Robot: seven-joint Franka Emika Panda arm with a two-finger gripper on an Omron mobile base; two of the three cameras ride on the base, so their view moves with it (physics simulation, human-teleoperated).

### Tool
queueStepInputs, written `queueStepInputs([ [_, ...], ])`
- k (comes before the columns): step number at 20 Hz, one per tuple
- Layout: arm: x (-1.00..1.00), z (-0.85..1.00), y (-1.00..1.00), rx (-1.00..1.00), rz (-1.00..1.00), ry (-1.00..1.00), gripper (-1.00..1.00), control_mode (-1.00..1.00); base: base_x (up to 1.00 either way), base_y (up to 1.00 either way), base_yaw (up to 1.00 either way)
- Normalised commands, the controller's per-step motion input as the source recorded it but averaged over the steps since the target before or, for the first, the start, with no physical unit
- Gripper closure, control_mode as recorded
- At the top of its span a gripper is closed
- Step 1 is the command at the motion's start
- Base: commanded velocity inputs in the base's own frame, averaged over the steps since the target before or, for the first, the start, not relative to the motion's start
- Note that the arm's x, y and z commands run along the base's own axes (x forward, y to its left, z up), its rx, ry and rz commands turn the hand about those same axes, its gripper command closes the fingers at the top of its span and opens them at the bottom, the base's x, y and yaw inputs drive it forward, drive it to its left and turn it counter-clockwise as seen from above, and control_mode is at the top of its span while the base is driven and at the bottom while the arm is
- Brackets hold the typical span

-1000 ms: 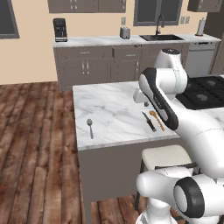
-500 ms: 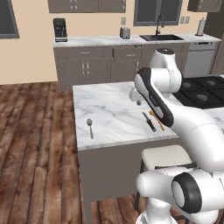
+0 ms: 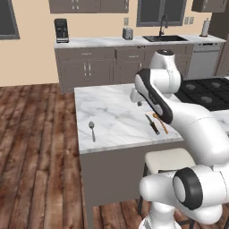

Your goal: Pick up the metallic utensils from the counter and place them in the open drawer. Make sure not to pick up any wooden utensils.

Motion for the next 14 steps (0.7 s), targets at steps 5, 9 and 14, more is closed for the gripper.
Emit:
queueStepInputs([
  [5,0.27,-0.41,-0.15,-0.07,0.0,0.01,-1.0,-1.0,0.0,0.0,0.0],
  [9,0.39,-0.52,-0.48,-0.02,0.0,0.05,-1.0,-1.0,0.0,0.0,0.0],
  [14,0.32,-0.37,-0.36,-0.01,0.0,0.0,-1.0,-1.0,0.0,0.0,0.0],
])
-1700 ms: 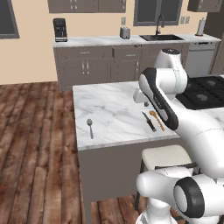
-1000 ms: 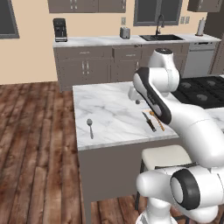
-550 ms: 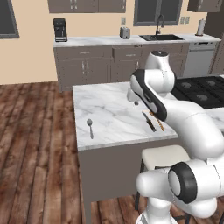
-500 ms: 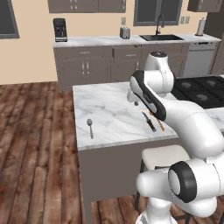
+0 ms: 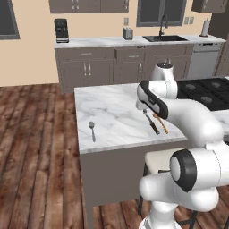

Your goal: Pick up the metallic utensils from the counter and place them in the open drawer. Make sure not to pick up any wooden utensils.

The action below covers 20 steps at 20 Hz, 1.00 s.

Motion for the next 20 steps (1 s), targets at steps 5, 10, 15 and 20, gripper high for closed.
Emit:
queueStepInputs([
  [5,0.11,-0.25,-0.19,-0.01,0.0,0.0,-1.0,-1.0,0.0,0.0,0.0],
  [10,0.19,-0.37,-0.28,-0.01,0.0,0.13,-1.0,-1.0,0.0,0.0,0.0],
  [15,0.26,-0.29,-0.13,-0.02,0.0,0.11,-1.0,-1.0,0.0,0.0,0.0],
  [20,0.11,-0.11,0.0,-0.04,0.0,0.1,-1.0,-1.0,0.0,0.0,0.0],
])
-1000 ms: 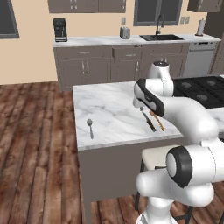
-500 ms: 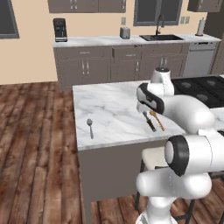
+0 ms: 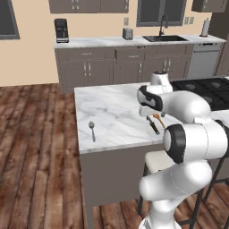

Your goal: Pick up the metallic utensils from the counter and place them in the open drawer. Make sure not to pick up any wooden utensils.

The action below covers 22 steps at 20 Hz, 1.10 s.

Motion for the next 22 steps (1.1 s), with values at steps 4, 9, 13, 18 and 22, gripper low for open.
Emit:
queueStepInputs([
  [4,0.01,-0.18,-0.08,-0.06,0.0,0.11,-1.0,-1.0,0.0,0.0,0.0],
  [9,0.0,-0.15,0.0,0.0,-0.06,0.04,-1.0,-1.0,0.0,0.0,0.0],
  [13,0.12,-0.24,-0.01,-0.01,-0.03,0.0,-1.0,-1.0,0.0,0.0,0.0],
  [18,0.19,-0.43,-0.09,-0.01,-0.04,0.0,-1.0,-1.0,0.0,0.0,0.0],
  [22,0.28,-0.41,-0.14,0.0,-0.02,0.0,-1.0,-1.0,0.0,0.0,0.0],
])
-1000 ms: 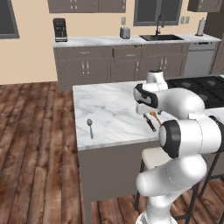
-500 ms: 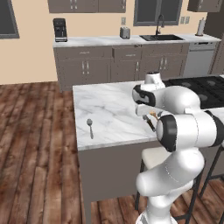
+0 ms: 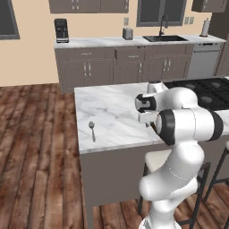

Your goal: Pick up the metallic utensils from the counter and place them in the open drawer. Make sure not to pick up any wooden utensils.

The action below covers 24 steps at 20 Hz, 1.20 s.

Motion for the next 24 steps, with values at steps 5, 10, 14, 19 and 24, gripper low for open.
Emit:
queueStepInputs([
  [5,0.28,-0.22,-0.08,0.0,-0.03,0.04,-1.0,-1.0,0.0,0.0,0.0],
  [10,0.31,-0.19,-0.11,0.0,-0.02,0.04,-1.0,-1.0,0.0,0.0,0.0],
  [14,0.06,-0.03,-0.02,0.0,0.0,0.0,-1.0,-1.0,0.0,0.0,0.0],
  [19,0.18,-0.06,-0.02,0.0,0.0,0.0,-1.0,-1.0,0.0,0.0,0.0],
  [24,0.2,-0.19,-0.08,0.0,0.0,0.0,-1.0,-1.0,0.0,0.0,0.0],
])
